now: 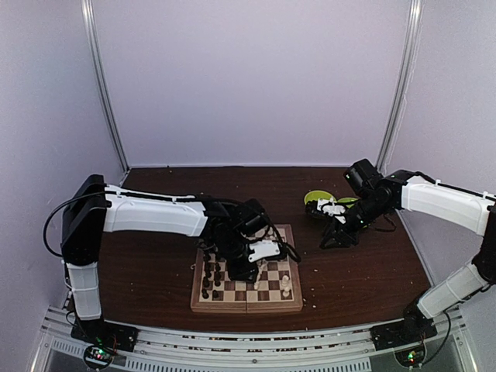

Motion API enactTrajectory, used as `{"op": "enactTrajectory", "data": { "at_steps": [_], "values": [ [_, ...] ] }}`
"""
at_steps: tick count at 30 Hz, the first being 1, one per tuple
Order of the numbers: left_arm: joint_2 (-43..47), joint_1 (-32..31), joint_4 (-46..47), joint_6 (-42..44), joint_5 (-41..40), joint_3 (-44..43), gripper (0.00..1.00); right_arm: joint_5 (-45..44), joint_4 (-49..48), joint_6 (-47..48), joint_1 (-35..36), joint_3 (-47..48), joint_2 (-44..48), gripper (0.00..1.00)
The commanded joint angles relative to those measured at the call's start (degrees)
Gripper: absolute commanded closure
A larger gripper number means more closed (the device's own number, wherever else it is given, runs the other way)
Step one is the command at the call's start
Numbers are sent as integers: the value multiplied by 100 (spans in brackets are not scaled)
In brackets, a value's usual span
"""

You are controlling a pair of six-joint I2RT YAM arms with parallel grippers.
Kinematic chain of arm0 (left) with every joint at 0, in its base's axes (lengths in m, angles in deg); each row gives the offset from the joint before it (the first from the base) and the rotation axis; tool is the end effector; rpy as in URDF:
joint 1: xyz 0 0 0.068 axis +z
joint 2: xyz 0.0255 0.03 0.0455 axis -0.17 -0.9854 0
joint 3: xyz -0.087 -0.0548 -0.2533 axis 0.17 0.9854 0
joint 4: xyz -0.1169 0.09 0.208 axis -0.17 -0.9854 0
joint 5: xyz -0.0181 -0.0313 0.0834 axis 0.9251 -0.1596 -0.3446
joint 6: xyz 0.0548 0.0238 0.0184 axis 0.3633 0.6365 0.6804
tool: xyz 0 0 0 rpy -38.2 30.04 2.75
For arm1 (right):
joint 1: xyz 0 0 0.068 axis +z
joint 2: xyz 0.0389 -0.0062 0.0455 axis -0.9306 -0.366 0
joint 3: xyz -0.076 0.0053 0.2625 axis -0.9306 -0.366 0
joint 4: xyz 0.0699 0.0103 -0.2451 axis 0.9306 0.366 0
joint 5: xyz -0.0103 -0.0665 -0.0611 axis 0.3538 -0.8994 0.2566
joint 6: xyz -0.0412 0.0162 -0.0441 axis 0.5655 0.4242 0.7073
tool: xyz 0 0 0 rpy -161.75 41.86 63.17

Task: Set up the chess pieces on the board
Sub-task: Pick up the pawn from the chessboard.

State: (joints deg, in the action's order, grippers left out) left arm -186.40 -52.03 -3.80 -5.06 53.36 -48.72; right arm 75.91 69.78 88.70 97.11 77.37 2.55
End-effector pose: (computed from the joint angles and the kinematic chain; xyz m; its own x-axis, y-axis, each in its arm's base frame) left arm 0.1812 -0.3553 0.1760 -0.2866 0.8964 -0.3382 0.9580 0.2669 -0.1046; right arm 0.2228 0.1510 0.2439 -0.2345 -0.7324 -0.6392 -0.9708 0.2112 0.1142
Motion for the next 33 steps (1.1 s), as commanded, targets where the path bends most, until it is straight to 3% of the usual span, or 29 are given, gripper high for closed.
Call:
{"op": "enactTrajectory", "data": {
  "at_steps": [1, 12, 33],
  "values": [
    [-120, 21, 85, 85, -57, -186, 79, -75, 90, 42, -27, 98, 9, 61],
    [105, 21, -265, 179, -88, 27, 95, -65, 99, 42, -28, 103, 10, 61],
    [608, 56, -397, 197, -84, -179, 97, -76, 89, 31, -28, 98, 49, 61]
  ]
}}
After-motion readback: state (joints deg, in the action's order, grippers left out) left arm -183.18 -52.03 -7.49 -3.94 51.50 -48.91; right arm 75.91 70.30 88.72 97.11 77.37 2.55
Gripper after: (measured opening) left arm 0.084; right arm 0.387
